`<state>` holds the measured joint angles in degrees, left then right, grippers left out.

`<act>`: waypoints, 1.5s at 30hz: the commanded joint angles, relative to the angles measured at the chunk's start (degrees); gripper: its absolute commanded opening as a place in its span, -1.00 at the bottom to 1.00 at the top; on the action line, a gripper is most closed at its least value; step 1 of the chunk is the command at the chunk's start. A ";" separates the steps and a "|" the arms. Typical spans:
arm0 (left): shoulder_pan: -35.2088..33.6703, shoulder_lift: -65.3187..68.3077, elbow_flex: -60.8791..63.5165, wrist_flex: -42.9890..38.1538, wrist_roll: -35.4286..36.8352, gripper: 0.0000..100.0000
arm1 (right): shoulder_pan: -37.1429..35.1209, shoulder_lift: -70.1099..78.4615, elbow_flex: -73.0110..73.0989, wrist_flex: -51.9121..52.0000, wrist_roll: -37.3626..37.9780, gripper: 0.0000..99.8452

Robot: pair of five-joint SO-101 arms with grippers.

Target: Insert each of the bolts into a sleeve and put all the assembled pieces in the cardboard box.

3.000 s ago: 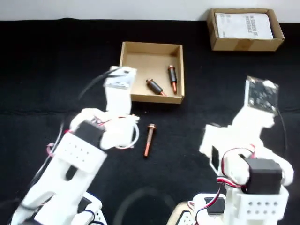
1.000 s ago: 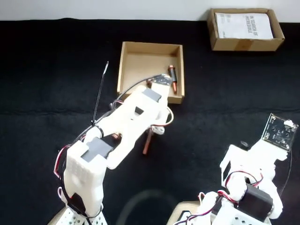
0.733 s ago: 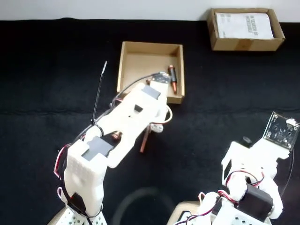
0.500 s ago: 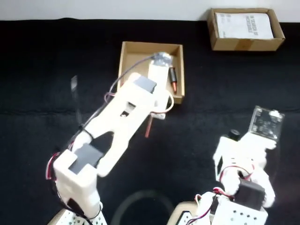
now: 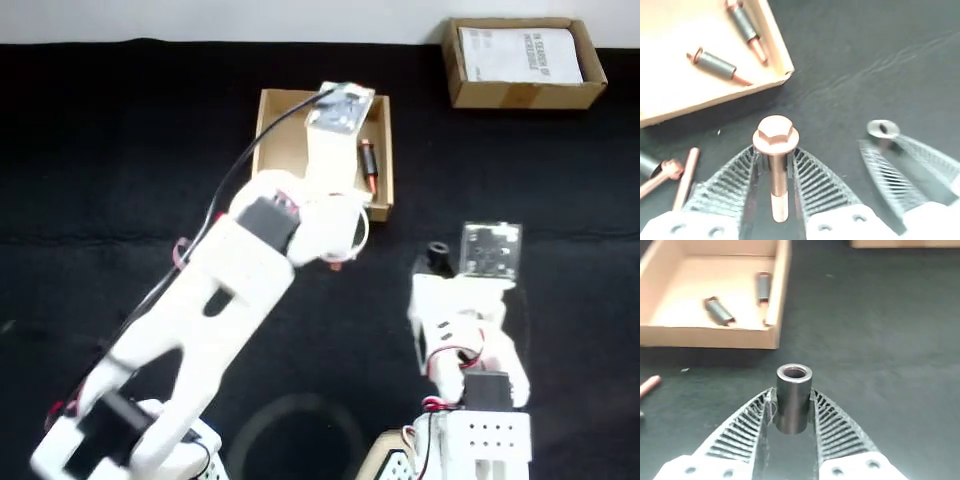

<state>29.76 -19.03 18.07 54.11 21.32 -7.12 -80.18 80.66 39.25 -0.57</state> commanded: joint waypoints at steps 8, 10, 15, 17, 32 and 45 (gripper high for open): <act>0.31 -21.93 24.31 -29.01 -0.18 -0.98 | -9.36 -0.66 4.97 -15.16 -3.08 -0.99; 0.31 -22.02 24.92 -30.15 -0.18 -0.98 | -10.24 -0.66 4.79 -16.75 -6.68 -0.99; 0.57 -22.02 24.92 -32.35 -0.18 -0.98 | -13.76 -0.66 5.05 -18.51 -8.18 -0.99; 0.40 -22.02 25.01 -35.16 -0.18 -0.98 | -15.08 -0.66 5.05 -18.51 -8.18 -0.99; 2.07 -21.93 26.51 -41.05 -5.89 -0.98 | -17.98 -0.66 4.62 -18.51 -8.26 -0.99; 2.07 -21.85 31.60 -41.14 -5.71 -0.98 | -18.07 -0.66 4.44 -18.51 -8.09 -0.99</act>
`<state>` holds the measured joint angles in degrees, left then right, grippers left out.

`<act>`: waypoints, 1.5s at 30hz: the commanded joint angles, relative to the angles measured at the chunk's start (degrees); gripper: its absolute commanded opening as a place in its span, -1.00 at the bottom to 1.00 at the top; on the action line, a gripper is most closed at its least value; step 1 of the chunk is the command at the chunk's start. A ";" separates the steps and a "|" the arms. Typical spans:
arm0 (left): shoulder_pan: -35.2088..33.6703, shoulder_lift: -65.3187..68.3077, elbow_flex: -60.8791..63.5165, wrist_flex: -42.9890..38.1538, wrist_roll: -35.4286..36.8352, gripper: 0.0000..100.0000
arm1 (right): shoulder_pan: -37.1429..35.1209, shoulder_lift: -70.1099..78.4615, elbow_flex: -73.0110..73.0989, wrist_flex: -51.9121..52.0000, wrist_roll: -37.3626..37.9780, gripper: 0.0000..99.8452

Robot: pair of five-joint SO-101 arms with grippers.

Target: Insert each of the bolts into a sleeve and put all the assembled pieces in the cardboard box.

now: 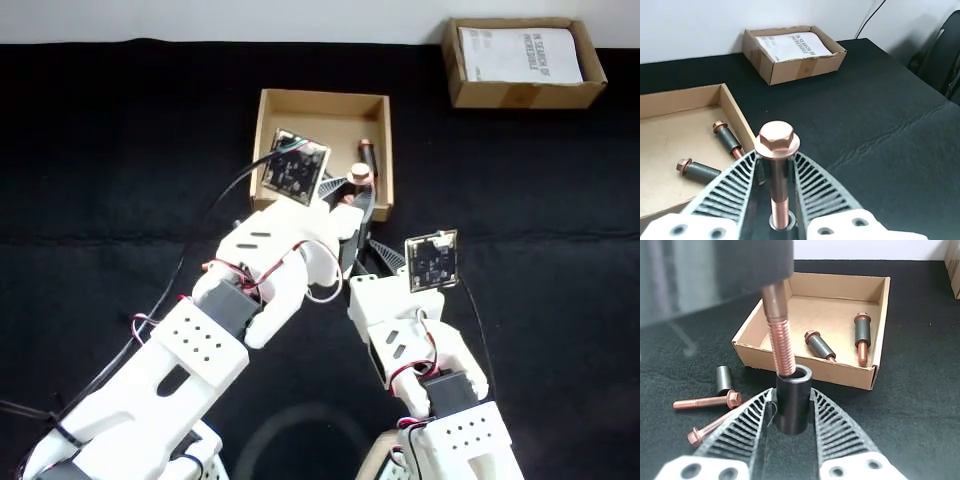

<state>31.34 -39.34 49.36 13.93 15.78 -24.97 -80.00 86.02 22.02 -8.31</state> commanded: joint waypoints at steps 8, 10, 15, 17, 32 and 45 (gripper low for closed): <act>1.10 1.89 2.24 -7.38 -0.09 -0.98 | -3.38 -0.75 -0.92 -1.10 -0.18 -0.99; 1.19 2.95 1.98 -7.65 -0.18 -0.98 | -3.91 -0.75 -1.01 -1.27 -0.18 -0.99; 1.80 3.03 0.84 -2.90 -0.35 -0.98 | -2.51 -0.75 -1.89 -1.27 -0.09 -0.99; 2.42 3.03 -0.13 1.93 -0.35 -0.98 | -1.80 -0.75 -1.98 -1.27 0.00 -0.99; 2.24 2.95 -3.30 17.93 -0.26 -0.80 | -0.92 -0.66 -1.89 -1.36 2.29 -0.99; 2.33 -10.86 -9.01 44.31 -5.01 -0.37 | 0.13 -0.40 -3.03 -1.36 2.29 -0.99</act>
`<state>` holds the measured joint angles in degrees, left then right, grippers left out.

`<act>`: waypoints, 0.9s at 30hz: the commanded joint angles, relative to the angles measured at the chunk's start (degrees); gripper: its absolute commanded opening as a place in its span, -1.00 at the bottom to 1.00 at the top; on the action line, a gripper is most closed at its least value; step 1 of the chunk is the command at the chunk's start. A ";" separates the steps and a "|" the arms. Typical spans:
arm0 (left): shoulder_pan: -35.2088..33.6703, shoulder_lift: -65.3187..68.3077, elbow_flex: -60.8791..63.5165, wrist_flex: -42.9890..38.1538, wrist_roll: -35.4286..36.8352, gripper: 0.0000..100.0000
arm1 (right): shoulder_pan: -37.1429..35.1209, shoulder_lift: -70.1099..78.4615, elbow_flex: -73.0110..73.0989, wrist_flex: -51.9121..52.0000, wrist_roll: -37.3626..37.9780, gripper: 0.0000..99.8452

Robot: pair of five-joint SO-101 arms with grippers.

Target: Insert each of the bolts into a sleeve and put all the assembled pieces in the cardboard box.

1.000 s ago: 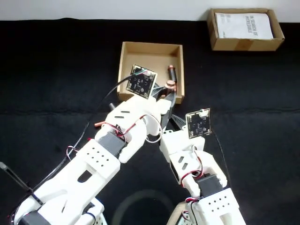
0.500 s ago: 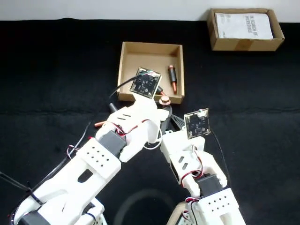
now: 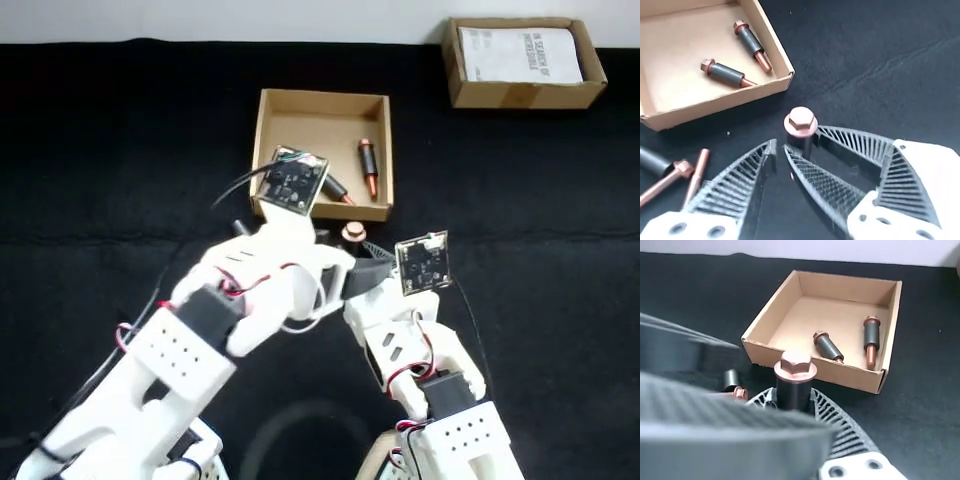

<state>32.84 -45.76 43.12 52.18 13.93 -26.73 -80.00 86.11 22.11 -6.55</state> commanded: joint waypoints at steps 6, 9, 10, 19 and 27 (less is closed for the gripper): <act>0.57 -17.19 -0.13 15.30 -5.01 -0.68 | 5.32 3.12 -9.54 -1.45 0.53 -0.99; 0.31 -23.08 5.67 15.65 -7.56 -0.89 | 6.29 10.15 -15.43 -1.45 0.26 -0.99; 0.31 -25.19 7.52 15.65 -8.79 -0.96 | 6.29 12.88 -17.80 -1.45 0.26 -0.99; -10.77 -41.80 22.64 11.60 -10.11 -0.98 | 6.29 38.20 -41.45 -0.66 0.26 -0.99; -31.25 -49.98 37.85 -2.29 -10.20 -0.98 | 6.64 61.93 -69.58 18.07 0.62 -0.99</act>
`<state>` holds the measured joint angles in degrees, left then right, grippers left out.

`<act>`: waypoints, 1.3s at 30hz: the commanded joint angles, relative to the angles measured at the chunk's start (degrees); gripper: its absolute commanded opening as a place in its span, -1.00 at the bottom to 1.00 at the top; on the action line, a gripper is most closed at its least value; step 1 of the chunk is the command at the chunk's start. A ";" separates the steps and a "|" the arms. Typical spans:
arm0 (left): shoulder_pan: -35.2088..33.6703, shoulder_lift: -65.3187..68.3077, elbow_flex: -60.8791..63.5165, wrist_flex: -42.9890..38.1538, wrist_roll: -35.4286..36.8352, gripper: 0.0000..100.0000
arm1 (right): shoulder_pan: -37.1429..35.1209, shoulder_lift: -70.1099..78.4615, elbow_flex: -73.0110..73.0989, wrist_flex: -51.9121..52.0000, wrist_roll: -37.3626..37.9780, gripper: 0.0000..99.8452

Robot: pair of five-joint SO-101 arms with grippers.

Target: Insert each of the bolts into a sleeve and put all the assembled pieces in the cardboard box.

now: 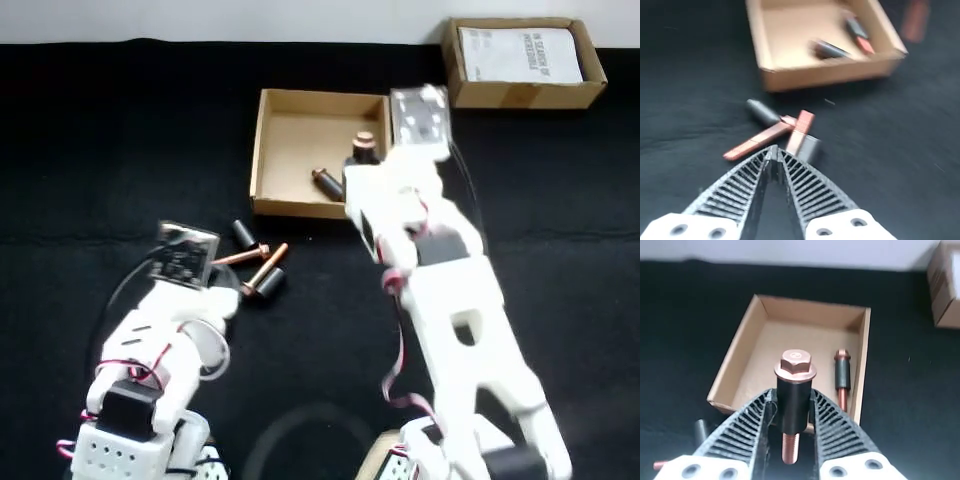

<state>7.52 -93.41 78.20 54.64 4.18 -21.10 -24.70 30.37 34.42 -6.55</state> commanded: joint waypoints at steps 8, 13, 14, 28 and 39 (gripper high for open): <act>-17.54 -9.10 14.11 -15.30 -0.18 -0.98 | 2.77 30.81 -43.56 16.84 0.88 -0.99; -19.12 -10.33 17.36 -15.30 -0.09 -0.98 | 2.42 43.38 -60.79 27.65 8.35 -0.99; -19.12 -10.33 18.07 -15.30 -0.09 -0.98 | 2.33 45.76 -63.69 29.32 9.05 -0.99; -19.03 -10.24 18.95 -13.10 0.00 -0.98 | 3.65 73.80 -89.80 34.42 20.40 -0.99; -18.86 -10.33 18.95 -10.46 0.00 -0.98 | 2.42 77.49 -93.76 44.00 29.63 -0.89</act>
<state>-11.12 -102.99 96.22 43.91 4.26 -18.20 53.98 -57.89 75.21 21.49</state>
